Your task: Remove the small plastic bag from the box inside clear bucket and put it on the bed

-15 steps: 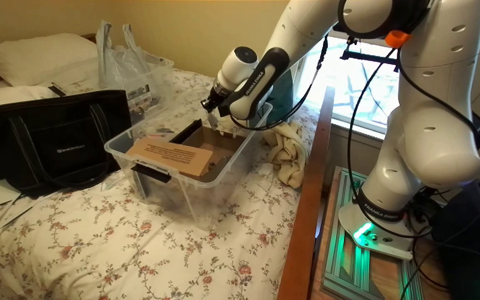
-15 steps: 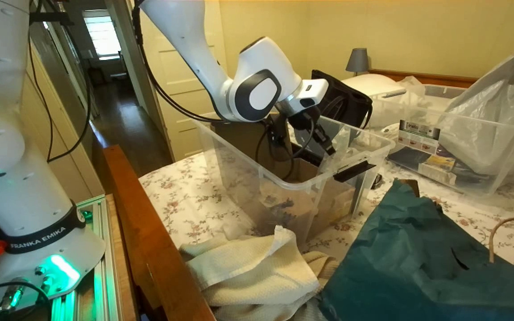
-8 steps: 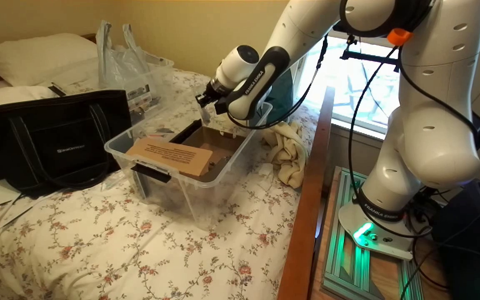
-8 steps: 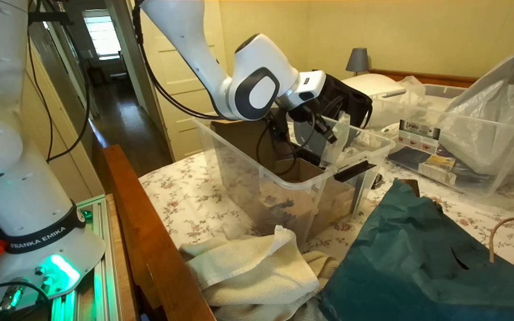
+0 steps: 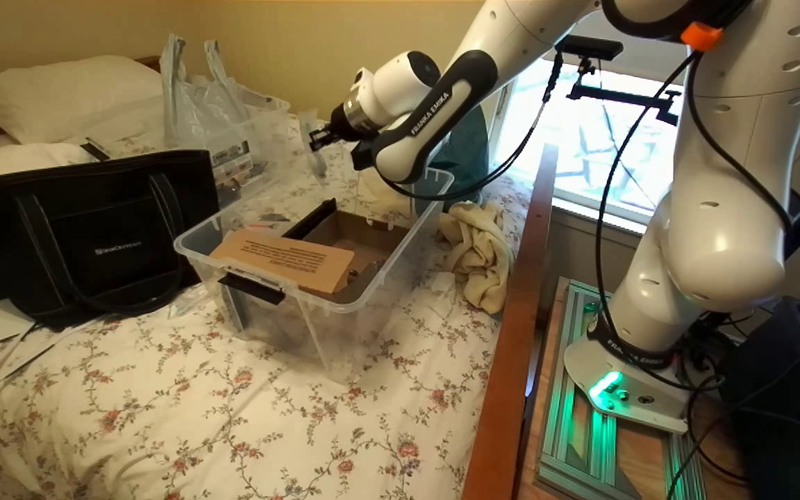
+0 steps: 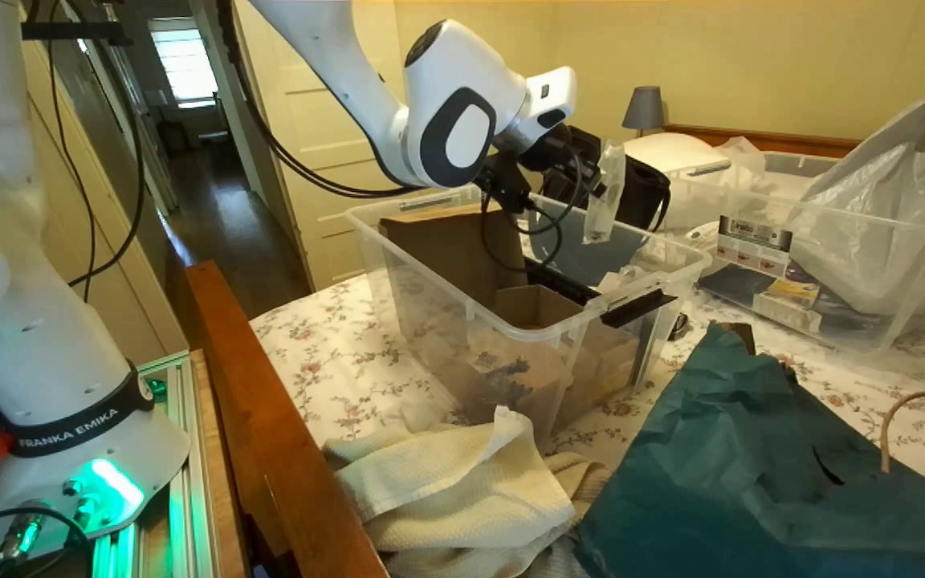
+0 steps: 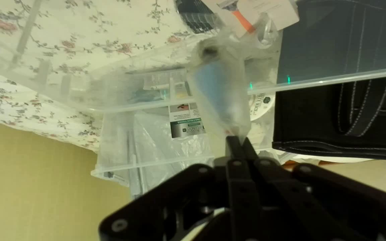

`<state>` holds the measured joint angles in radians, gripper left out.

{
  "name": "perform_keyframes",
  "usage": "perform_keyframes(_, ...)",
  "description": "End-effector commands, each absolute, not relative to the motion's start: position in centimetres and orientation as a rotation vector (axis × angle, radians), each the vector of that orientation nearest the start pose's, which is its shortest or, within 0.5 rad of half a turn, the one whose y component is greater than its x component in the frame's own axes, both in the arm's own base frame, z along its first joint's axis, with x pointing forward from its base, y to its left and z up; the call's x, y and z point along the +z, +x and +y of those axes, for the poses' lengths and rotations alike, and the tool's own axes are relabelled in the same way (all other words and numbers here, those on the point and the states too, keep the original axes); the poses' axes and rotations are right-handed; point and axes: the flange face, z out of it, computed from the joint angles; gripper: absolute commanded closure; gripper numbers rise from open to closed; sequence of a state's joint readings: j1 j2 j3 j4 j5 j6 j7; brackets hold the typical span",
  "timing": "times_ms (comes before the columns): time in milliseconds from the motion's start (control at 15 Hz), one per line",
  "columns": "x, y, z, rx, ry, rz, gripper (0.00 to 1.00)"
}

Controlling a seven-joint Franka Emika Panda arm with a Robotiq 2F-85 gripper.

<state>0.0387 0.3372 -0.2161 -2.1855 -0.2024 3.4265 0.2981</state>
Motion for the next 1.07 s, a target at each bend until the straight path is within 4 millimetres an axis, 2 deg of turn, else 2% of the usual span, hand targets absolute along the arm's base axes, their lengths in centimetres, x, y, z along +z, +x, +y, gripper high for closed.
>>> perform_keyframes(0, 36.0, 60.9, -7.1, -1.422, -2.829, 0.177, 1.00)
perform_keyframes(333, 36.3, 63.2, -6.2, -1.431, -2.824, 0.056, 1.00)
perform_keyframes(667, 37.1, 66.0, -5.4, -1.454, -2.816, 0.010, 1.00)
perform_keyframes(1000, 35.9, 68.9, -4.8, -1.442, -2.841, -0.017, 1.00)
